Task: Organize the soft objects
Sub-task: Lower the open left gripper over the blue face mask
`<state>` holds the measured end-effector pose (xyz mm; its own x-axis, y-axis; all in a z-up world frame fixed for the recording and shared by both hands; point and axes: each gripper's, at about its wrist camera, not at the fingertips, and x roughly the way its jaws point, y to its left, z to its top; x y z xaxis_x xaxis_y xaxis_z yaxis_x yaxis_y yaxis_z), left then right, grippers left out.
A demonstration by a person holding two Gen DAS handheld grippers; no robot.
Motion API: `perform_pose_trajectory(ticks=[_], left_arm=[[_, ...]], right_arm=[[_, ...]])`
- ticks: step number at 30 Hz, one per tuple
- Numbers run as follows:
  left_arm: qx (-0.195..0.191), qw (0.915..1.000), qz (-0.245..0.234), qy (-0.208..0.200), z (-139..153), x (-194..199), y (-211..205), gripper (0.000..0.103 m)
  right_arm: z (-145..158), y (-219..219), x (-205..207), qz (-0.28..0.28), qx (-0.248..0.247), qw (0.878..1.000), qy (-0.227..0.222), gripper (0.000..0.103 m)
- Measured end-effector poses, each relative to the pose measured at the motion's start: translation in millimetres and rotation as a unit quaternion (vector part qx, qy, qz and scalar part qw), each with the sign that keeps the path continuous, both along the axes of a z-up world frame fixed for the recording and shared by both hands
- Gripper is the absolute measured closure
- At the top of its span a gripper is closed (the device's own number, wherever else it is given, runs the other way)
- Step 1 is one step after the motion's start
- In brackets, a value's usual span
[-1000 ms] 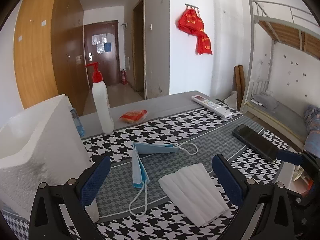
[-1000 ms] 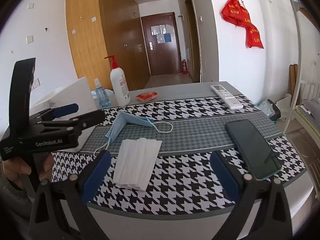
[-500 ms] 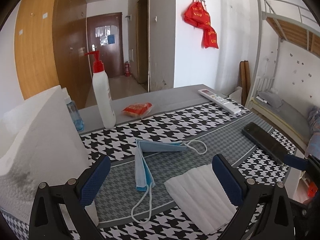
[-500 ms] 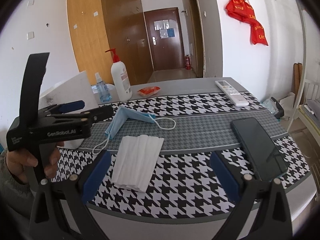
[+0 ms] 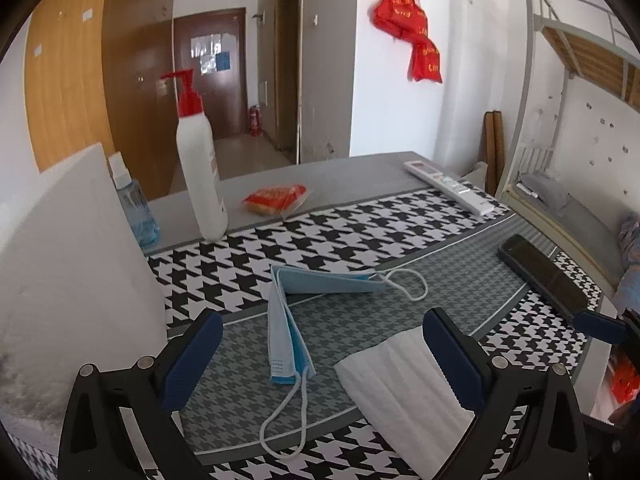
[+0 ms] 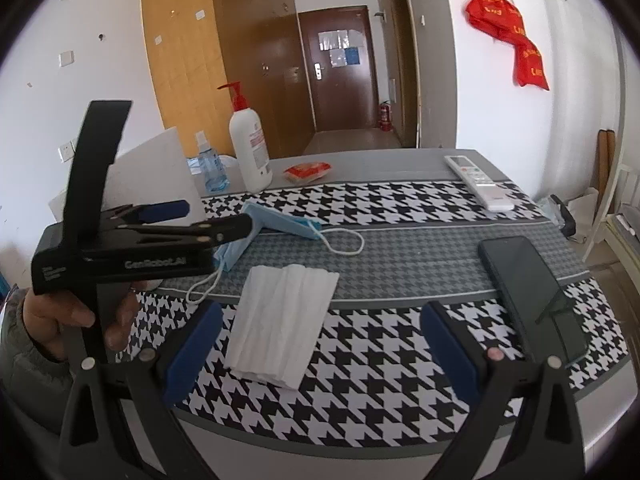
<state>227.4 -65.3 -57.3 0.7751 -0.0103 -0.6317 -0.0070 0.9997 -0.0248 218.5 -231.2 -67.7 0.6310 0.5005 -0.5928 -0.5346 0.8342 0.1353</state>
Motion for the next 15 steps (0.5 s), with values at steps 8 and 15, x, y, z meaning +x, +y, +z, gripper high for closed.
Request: perform_pose_trajectory(ticks=[8, 15], left_arm=[[0.001, 0.9992, 0.019, 0.036, -10.8, 13.5, 6.4, 0.008], [-0.005, 0.9978, 0.032, 0.058, -22.7, 23.3, 12.7, 0.014]], right_arm=[[-6.4, 14.6, 6.3, 0.028, -0.008, 0.999, 0.013, 0.002], [-14.4, 27.2, 13.5, 0.05, -0.026, 0.998, 0.026, 0.002]])
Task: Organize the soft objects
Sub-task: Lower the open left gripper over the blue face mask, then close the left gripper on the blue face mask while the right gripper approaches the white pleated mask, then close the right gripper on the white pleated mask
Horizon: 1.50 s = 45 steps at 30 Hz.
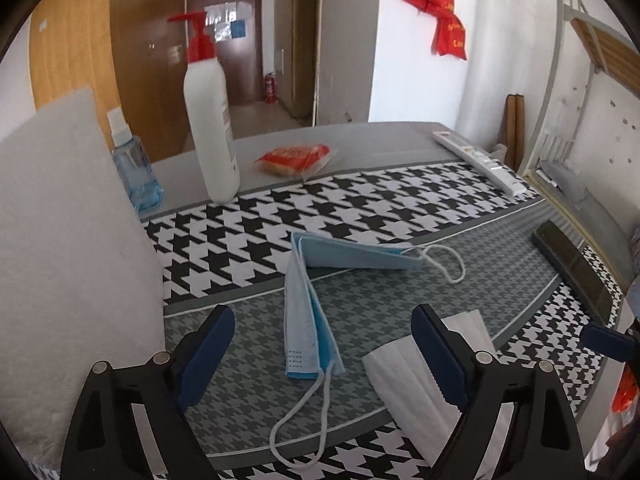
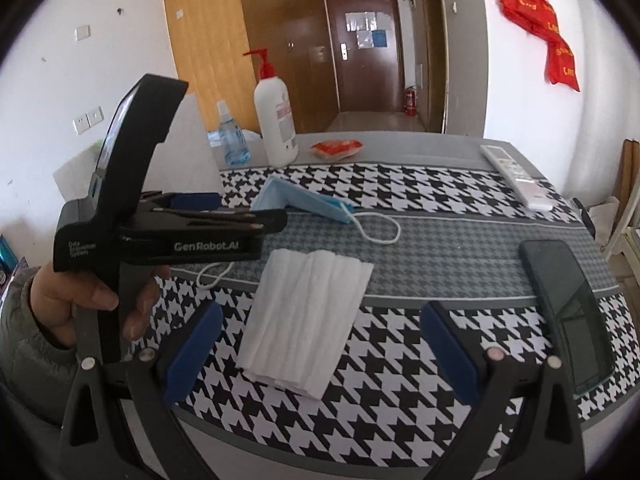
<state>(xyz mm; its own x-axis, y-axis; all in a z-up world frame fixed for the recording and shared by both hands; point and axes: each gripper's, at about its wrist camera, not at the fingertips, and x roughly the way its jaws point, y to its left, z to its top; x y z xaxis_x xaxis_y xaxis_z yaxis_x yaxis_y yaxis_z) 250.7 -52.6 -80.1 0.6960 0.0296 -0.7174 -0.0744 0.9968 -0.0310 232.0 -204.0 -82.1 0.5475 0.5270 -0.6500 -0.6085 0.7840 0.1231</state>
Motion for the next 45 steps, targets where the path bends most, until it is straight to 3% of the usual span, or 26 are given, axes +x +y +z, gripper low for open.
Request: perform_pose_trajectory(ticks=[16, 21, 26, 30, 34, 39, 45], left_arm=[[-0.007, 0.9997, 0.006, 0.024, -12.6, 11.2, 2.3, 0.035], [0.001, 0.9994, 0.007, 0.034, -18.4, 14.9, 2.5, 0.047], [0.005, 0.9989, 0.008, 0.046, -24.4, 18.8, 4.1, 0.066], [0.01, 0.9989, 0.011, 0.044, -25.5, 20.0, 5.0, 0.072], [0.008, 0.9991, 0.004, 0.041, -25.4, 19.8, 4.6, 0.089], [0.001, 0.9995, -0.008, 0.032, -22.9, 17.3, 2.6, 0.094], [-0.008, 0.9999, -0.012, 0.009, -14.1, 8.7, 4.0, 0.094]], right_arm=[[-11.7, 6.2, 11.6, 0.014, -0.004, 1.0, 0.021, 0.002], [-18.0, 11.3, 14.1, 0.017, -0.012, 0.999, 0.031, 0.002], [-19.8, 13.0, 16.0, 0.021, -0.016, 0.999, 0.035, 0.002], [-22.9, 15.6, 17.5, 0.026, -0.022, 0.999, 0.04, 0.002], [-27.0, 21.9, 22.9, 0.028, -0.032, 0.998, 0.048, 0.002], [-28.2, 25.2, 25.9, 0.028, -0.055, 0.997, 0.049, 0.003], [-30.2, 33.7, 24.1, 0.027, -0.092, 0.995, 0.034, 0.028]])
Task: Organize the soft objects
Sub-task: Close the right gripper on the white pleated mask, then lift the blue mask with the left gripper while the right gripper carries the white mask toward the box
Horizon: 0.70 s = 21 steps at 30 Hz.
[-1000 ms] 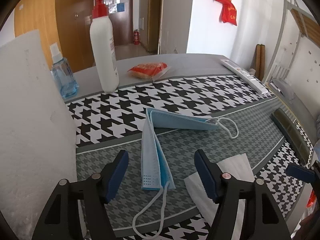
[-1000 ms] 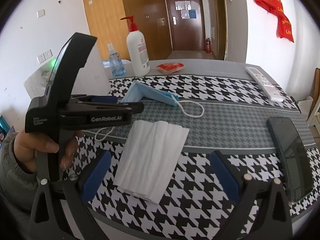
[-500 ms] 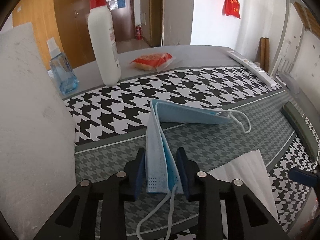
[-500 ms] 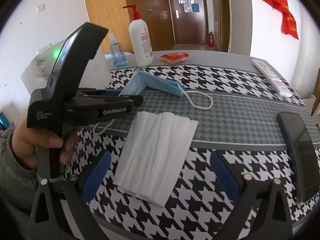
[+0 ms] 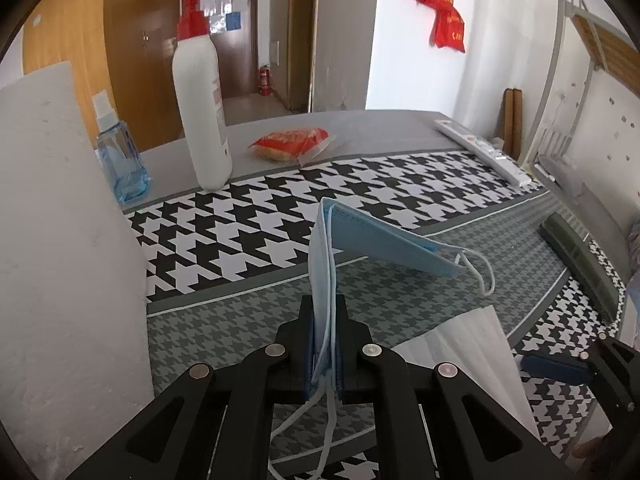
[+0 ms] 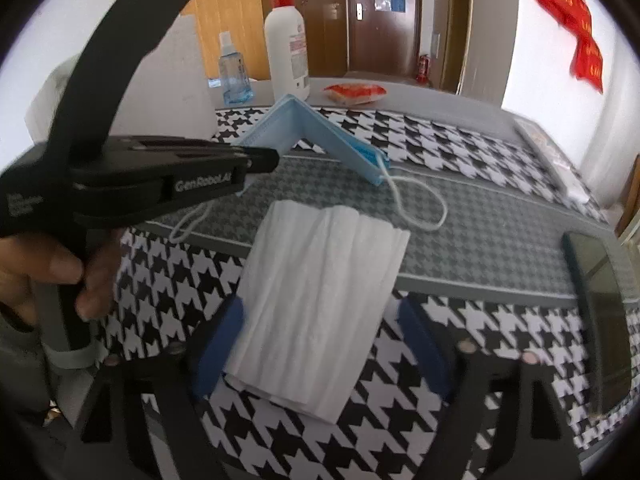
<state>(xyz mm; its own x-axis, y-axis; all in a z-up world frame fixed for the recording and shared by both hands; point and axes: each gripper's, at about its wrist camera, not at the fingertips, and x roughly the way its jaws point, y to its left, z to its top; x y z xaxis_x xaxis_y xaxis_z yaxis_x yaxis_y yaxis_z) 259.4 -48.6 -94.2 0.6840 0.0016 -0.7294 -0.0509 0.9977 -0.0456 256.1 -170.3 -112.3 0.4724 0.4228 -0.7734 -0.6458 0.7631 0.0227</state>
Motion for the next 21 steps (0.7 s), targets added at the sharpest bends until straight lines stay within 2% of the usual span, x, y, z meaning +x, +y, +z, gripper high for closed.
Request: perform_pose_trajectory(ticks=[3, 5, 6, 8, 10, 16, 21], left_arm=[[-0.002, 1.0, 0.0, -0.004, 1.5, -2.3, 1.2, 0.095], [-0.003, 1.0, 0.001, -0.008, 2.9, -3.6, 1.8, 0.095], [-0.005, 0.9999, 0.001, -0.011, 4.4, -4.4, 2.3, 0.095], [-0.009, 0.9998, -0.001, -0.018, 7.0, -6.8, 2.7, 0.095], [-0.01, 0.9996, -0.005, -0.024, 9.5, -9.6, 1.9, 0.095], [-0.017, 0.9989, -0.019, -0.039, 19.9, -18.6, -3.2, 0.096], [-0.013, 0.9968, -0.026, -0.074, 44.5, -33.5, -8.7, 0.096]], right_arm=[[-0.7, 3.8, 0.0, -0.002, -0.01, 1.0, -0.004, 0.04], [0.4, 4.4, 0.1, -0.002, -0.01, 1.0, -0.003, 0.059], [0.5, 4.8, 0.5, -0.002, -0.01, 1.0, -0.001, 0.064], [1.0, 4.2, -1.3, -0.001, -0.011, 1.0, -0.001, 0.079], [1.8, 1.8, -5.1, 0.004, -0.004, 1.0, 0.003, 0.086], [17.3, -14.5, -20.2, 0.001, 0.026, 1.0, -0.003, 0.089], [35.3, -30.5, -34.5, -0.009, 0.057, 0.998, -0.02, 0.089]])
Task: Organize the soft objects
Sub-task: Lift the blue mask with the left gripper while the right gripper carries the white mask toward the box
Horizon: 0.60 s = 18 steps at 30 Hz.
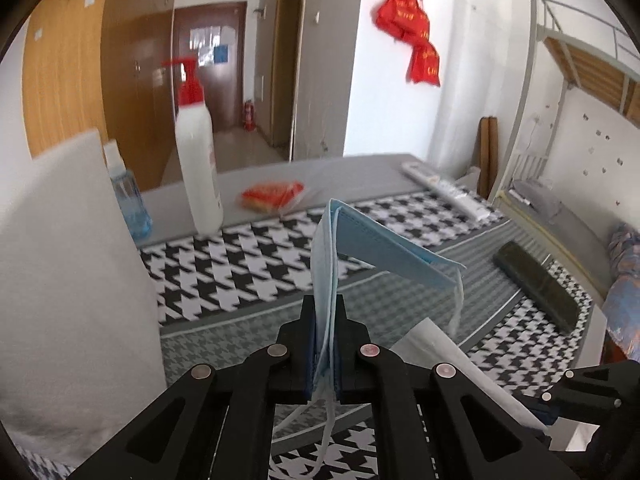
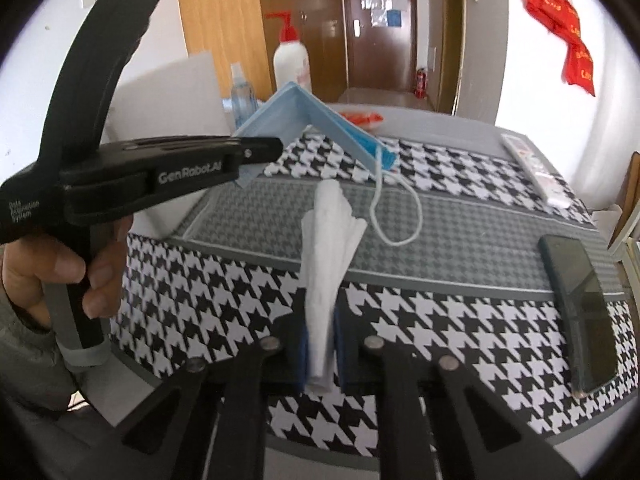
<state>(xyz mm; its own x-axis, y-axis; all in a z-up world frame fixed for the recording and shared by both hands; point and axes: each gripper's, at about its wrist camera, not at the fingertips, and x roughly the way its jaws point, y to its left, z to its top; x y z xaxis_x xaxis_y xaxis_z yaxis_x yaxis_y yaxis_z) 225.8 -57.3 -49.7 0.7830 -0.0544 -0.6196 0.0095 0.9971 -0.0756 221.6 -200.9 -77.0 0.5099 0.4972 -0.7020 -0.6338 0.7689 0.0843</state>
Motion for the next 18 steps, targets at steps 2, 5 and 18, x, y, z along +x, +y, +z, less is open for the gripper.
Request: perform_pose_trajectory(ticks=[2, 5, 18], left_arm=[[0.003, 1.0, 0.0, -0.007, 7.3, -3.3, -1.7, 0.096], [0.008, 0.9998, -0.008, -0.017, 19.7, -7.9, -5.2, 0.096], [0.025, 0.9972, -0.023, -0.066, 64.8, -30.2, -1.5, 0.096]], right_arm=[[6.5, -7.0, -4.8, -0.004, 0.015, 1.0, -0.005, 0.089], [14.1, -12.8, -7.6, -0.005, 0.042, 0.999, -0.003, 0.089], [48.3, -12.0, -19.4, -0.015, 0.101, 0.994, -0.048, 0.089]])
